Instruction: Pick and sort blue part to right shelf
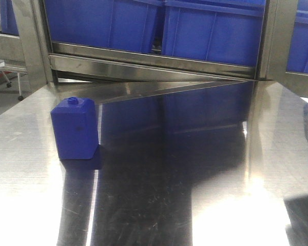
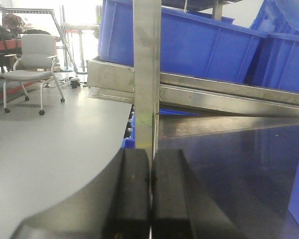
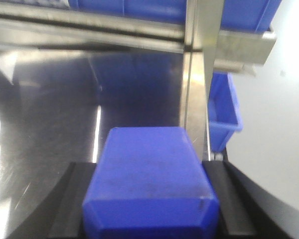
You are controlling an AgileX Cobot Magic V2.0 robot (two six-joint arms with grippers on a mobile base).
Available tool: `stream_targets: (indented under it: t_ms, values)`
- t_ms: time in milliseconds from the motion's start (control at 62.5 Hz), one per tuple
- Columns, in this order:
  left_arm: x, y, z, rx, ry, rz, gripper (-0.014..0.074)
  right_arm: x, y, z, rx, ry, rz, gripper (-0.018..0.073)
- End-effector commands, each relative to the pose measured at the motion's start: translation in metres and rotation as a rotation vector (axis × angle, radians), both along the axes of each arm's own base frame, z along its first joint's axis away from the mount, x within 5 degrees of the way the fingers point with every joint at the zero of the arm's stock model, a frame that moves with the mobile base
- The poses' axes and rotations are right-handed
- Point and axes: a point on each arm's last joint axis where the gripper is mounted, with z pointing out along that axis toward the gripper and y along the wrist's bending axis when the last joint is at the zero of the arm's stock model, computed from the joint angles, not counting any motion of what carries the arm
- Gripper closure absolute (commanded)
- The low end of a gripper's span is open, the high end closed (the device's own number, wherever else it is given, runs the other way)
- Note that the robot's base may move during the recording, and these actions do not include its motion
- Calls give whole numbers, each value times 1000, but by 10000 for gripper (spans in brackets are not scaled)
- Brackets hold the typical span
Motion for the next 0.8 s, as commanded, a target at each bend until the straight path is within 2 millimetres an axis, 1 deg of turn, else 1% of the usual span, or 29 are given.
stream_targets:
  t_ms: [0,208,304,400,480,783]
  values:
    - [-1,0,1,-19,-89,-1,473,-15,-3,21,-19,-200,-4,153]
    - [-1,0,1,-19,-89,-1,473,-57,-6,24,-48,-350,0,153]
    - [-1,0,1,-19,-89,-1,473,-72,-7,24,-44,-398,-2,153]
    - [-1,0,1,-19,-89,-1,473,-83,-8,25,-43,-422,-4,153]
    - [-1,0,1,-19,-89,-1,473,-86,-8,26,-42,-435,-4,153]
    - [-1,0,1,-19,-89,-1,473,-86,-8,26,-41,-437,-4,153]
